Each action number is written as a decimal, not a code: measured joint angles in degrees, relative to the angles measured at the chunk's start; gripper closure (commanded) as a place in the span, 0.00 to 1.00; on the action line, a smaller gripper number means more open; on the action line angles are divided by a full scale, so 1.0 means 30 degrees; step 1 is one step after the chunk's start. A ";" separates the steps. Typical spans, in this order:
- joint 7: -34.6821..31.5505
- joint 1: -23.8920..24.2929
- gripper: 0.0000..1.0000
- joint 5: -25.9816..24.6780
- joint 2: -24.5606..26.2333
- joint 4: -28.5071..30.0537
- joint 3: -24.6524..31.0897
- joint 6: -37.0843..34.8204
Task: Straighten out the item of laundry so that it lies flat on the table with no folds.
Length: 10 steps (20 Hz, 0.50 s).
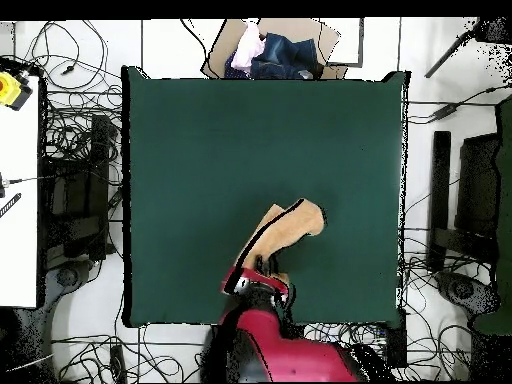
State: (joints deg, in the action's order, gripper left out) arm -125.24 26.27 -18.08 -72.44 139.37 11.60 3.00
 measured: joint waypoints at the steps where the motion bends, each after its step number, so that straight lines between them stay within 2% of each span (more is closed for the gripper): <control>1: 0.0000 -0.1313 1.00 0.0401 0.0770 -0.0220 -0.0884 0.0654; 3: 0.0000 -0.3014 1.00 0.1179 0.1912 -0.0498 -0.1978 0.1791; 5: 0.0000 -0.5665 1.00 0.3072 0.4223 -0.0955 -0.3612 0.4432; 10: 0.0000 -0.8113 1.00 0.5906 0.7335 -0.1458 -0.5152 0.8296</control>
State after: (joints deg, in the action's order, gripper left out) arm -125.24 1.93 -0.36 -50.43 135.00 -3.85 27.89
